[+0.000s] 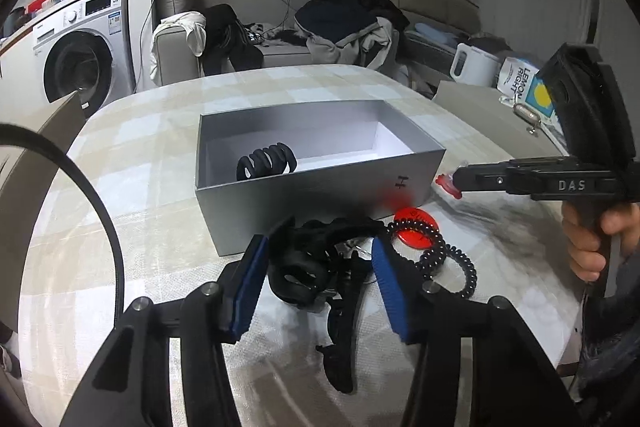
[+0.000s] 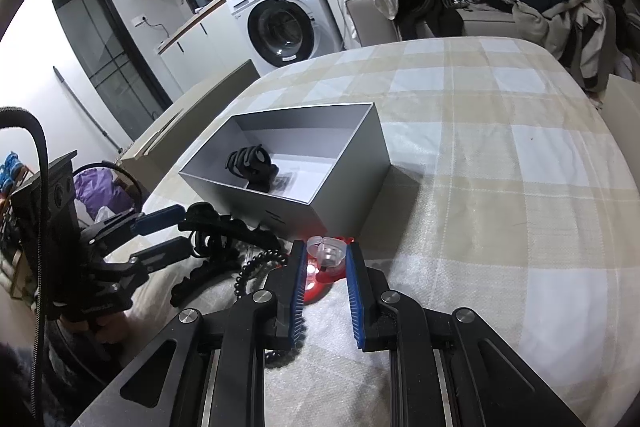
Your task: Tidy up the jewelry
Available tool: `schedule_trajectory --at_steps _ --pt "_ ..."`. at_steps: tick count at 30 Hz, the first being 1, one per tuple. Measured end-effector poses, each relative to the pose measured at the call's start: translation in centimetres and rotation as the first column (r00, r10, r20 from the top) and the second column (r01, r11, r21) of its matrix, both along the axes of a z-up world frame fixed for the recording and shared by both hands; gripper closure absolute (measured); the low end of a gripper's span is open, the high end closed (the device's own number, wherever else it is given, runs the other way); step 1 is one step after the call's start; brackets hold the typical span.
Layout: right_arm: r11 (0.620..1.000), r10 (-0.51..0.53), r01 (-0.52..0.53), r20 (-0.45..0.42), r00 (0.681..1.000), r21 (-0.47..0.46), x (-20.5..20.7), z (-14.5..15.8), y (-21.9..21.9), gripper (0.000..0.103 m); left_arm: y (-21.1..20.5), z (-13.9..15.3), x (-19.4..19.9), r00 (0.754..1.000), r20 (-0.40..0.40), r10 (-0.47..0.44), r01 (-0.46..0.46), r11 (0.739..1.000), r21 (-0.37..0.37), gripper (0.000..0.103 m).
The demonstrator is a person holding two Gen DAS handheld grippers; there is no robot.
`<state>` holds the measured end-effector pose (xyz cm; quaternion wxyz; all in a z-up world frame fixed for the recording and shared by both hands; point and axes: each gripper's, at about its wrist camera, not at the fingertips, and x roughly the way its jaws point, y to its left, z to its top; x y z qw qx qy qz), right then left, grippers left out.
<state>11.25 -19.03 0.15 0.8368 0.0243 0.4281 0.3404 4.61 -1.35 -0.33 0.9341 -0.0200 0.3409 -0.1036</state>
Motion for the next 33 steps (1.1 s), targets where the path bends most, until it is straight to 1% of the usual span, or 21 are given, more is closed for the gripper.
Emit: schedule_trajectory --at_steps 2,4,5,10,12,14,16,18,19,20,26,33 --pt "1.0 0.003 -0.003 0.0 1.0 0.001 0.0 0.0 0.1 0.085 0.0 -0.1 0.3 1.0 -0.013 0.011 -0.011 1.0 0.006 0.056" --pt "1.0 0.006 -0.006 0.002 1.0 0.001 -0.1 0.1 0.1 0.085 0.1 -0.1 0.5 1.0 -0.018 0.021 -0.021 1.0 0.0 0.064" --pt "1.0 0.008 -0.008 0.003 1.0 0.0 -0.2 0.1 0.1 0.085 0.2 -0.1 0.6 1.0 -0.02 0.025 -0.025 1.0 -0.003 0.066" --pt "1.0 0.005 -0.005 0.004 1.0 0.004 -0.3 0.2 0.0 0.085 0.2 -0.1 0.7 0.999 -0.026 0.028 -0.028 1.0 -0.011 0.066" --pt "1.0 0.004 -0.004 0.007 1.0 0.006 -0.2 0.3 0.0 0.085 0.0 -0.1 0.6 0.999 -0.025 0.023 -0.023 1.0 -0.003 0.066" --pt "1.0 0.002 -0.002 0.007 1.0 0.011 -0.2 0.4 -0.1 0.085 -0.4 -0.1 0.7 0.999 -0.027 0.031 -0.03 0.999 0.023 0.068" --pt "1.0 0.004 -0.004 0.002 1.0 0.015 -0.1 0.3 -0.2 0.085 -0.6 -0.1 0.6 0.999 -0.021 0.026 -0.026 0.999 0.034 0.076" --pt "1.0 0.004 -0.004 0.004 1.0 0.015 -0.2 0.4 -0.2 0.085 -0.7 -0.1 0.6 1.0 -0.016 0.026 -0.025 0.999 0.048 0.079" --pt "1.0 0.006 -0.006 0.002 1.0 0.014 -0.1 0.3 -0.1 0.085 -0.8 -0.2 0.7 1.0 -0.02 0.023 -0.022 0.998 0.053 0.085" --pt "1.0 0.006 -0.006 0.002 1.0 0.013 -0.1 0.4 -0.2 0.085 -0.8 -0.2 0.7 1.0 -0.021 0.017 -0.015 0.998 0.053 0.088" --pt "1.0 0.009 -0.009 0.007 1.0 0.015 -0.2 0.5 -0.2 0.085 -0.9 0.1 0.2 1.0 0.005 0.0 0.0 0.998 0.066 0.089" --pt "0.999 0.006 -0.007 0.017 1.0 0.036 -0.4 0.8 -0.3 0.085 -0.7 1.0 -0.1 0.999 0.033 0.01 -0.012 0.999 0.05 0.09"
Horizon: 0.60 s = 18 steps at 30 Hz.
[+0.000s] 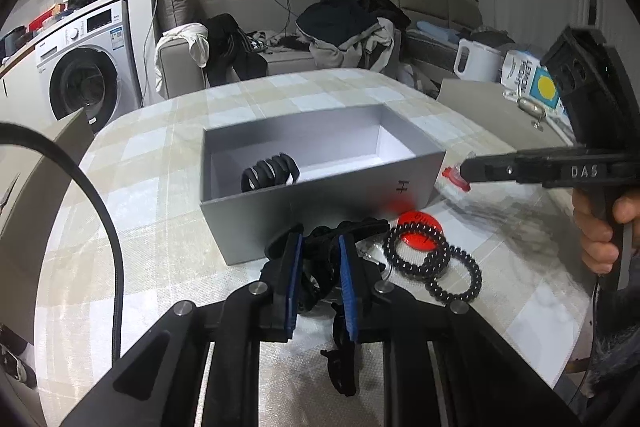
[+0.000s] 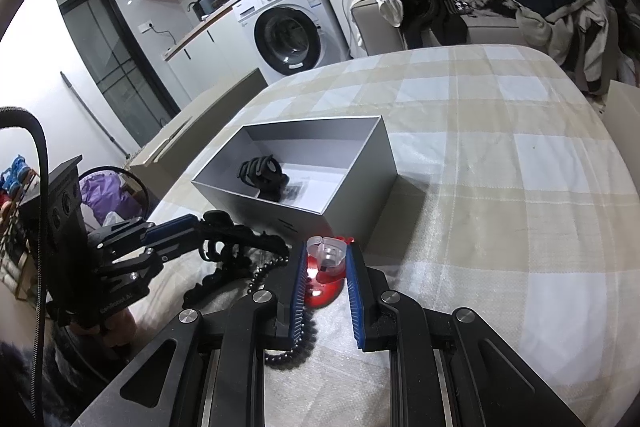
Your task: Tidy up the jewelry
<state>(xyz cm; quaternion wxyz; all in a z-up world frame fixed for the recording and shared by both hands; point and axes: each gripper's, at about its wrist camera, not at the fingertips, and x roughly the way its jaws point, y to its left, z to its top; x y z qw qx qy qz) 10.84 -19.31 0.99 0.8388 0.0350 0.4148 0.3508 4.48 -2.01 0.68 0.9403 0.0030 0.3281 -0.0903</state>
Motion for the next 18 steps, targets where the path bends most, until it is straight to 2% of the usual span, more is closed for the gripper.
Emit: schedule_trajectory --at_steps 6,12,18 --pt "0.999 -0.004 0.003 0.024 1.0 0.047 -0.4 1.0 -0.2 0.085 0.6 1.6 -0.5 0.999 0.043 0.014 -0.012 0.999 -0.029 0.09" --pt "0.992 -0.033 0.023 0.079 0.996 0.121 -1.2 3.5 -0.5 0.085 1.6 3.7 -1.3 0.992 0.112 0.062 -0.052 0.995 -0.085 0.09" --pt "0.988 -0.041 0.021 0.127 0.991 0.154 -1.5 5.9 0.1 0.085 2.2 5.0 -1.5 0.982 0.156 0.108 -0.09 0.989 -0.119 0.09"
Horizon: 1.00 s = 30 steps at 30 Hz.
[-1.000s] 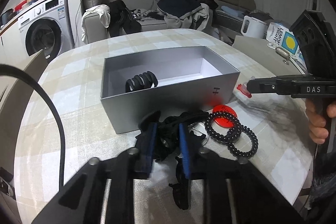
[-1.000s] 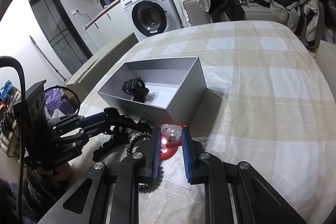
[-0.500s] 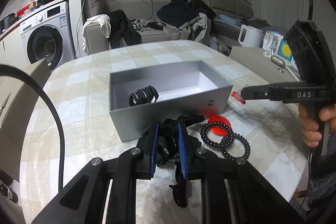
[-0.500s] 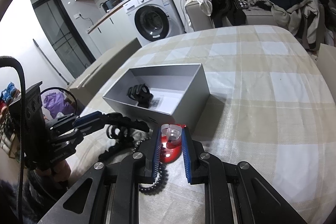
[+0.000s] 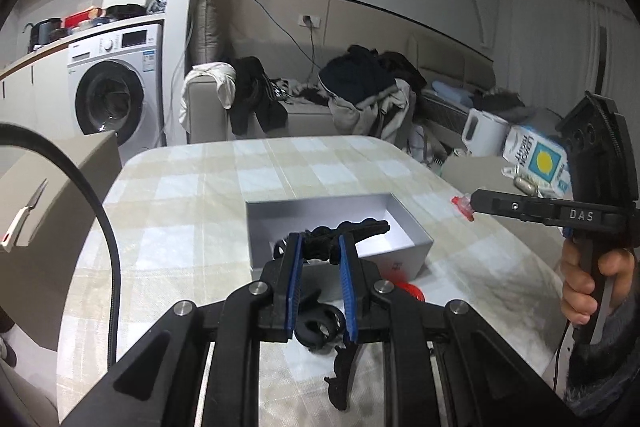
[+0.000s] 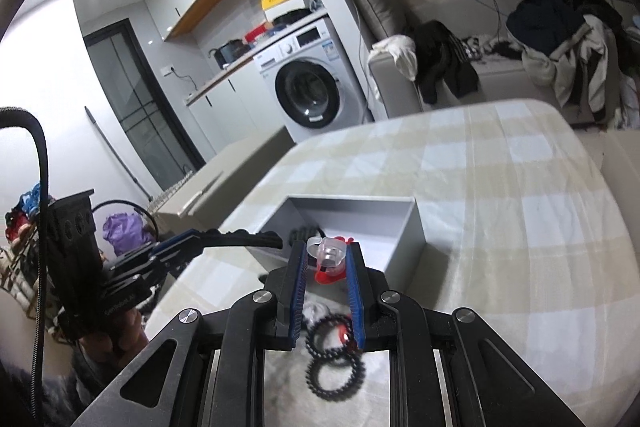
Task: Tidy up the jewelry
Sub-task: 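Lower the clear-and-red container into the grey box and open the right gripper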
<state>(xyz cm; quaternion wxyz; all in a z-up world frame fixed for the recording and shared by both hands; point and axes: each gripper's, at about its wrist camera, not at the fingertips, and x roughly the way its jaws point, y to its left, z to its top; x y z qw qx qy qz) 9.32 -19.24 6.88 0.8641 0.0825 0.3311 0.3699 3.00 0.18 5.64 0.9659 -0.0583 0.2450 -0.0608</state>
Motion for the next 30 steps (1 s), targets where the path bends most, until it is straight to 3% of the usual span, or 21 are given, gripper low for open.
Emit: schedule_trajectory --at_steps 7,30 --pt "1.0 -0.004 0.003 0.022 1.0 0.012 0.3 1.4 0.6 0.085 1.2 0.5 0.4 0.999 0.019 0.049 -0.048 0.998 -0.03 0.09" --pt "1.0 0.015 -0.015 -0.001 1.0 0.009 2.3 1.1 2.2 0.085 2.1 0.3 3.0 0.997 0.003 0.079 -0.079 0.996 -0.034 0.09"
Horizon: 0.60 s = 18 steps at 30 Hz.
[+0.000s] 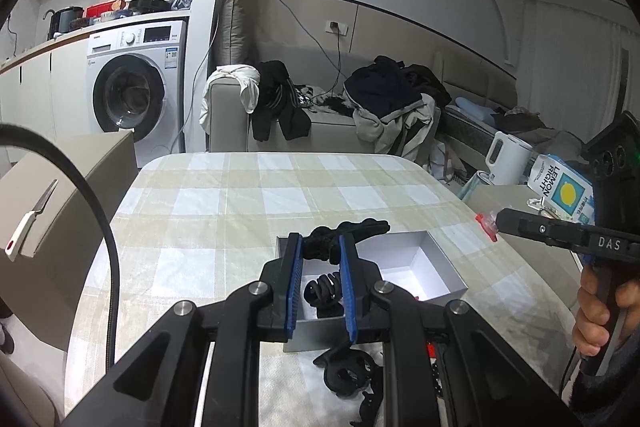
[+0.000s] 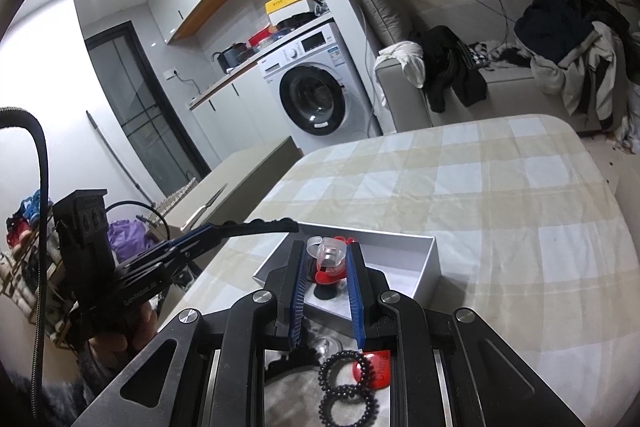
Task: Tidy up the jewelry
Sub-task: 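Lower the clear-and-red container into the grey box and open the right gripper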
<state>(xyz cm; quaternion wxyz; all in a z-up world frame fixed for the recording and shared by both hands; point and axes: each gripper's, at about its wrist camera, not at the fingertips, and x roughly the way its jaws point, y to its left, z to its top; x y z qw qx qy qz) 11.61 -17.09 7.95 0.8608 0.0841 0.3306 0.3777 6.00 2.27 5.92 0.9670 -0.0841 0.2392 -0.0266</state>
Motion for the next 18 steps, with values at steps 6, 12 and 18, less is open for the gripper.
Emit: schedule_trajectory --at_steps 6,12,18 --pt "1.0 0.003 -0.003 -0.015 1.0 -0.006 0.7 -0.3 0.4 0.085 0.0 -0.2 0.6 1.0 -0.011 -0.006 0.006 1.0 0.002 0.09" --pt "1.0 0.003 -0.003 -0.032 0.999 -0.012 1.4 -0.8 0.7 0.085 0.0 -0.4 0.9 1.0 -0.025 -0.006 0.006 1.0 0.007 0.09" --pt "1.0 0.002 -0.003 -0.048 0.999 -0.019 1.8 -1.3 0.9 0.085 0.1 -0.6 1.3 0.999 -0.038 -0.01 0.01 1.0 0.011 0.09"
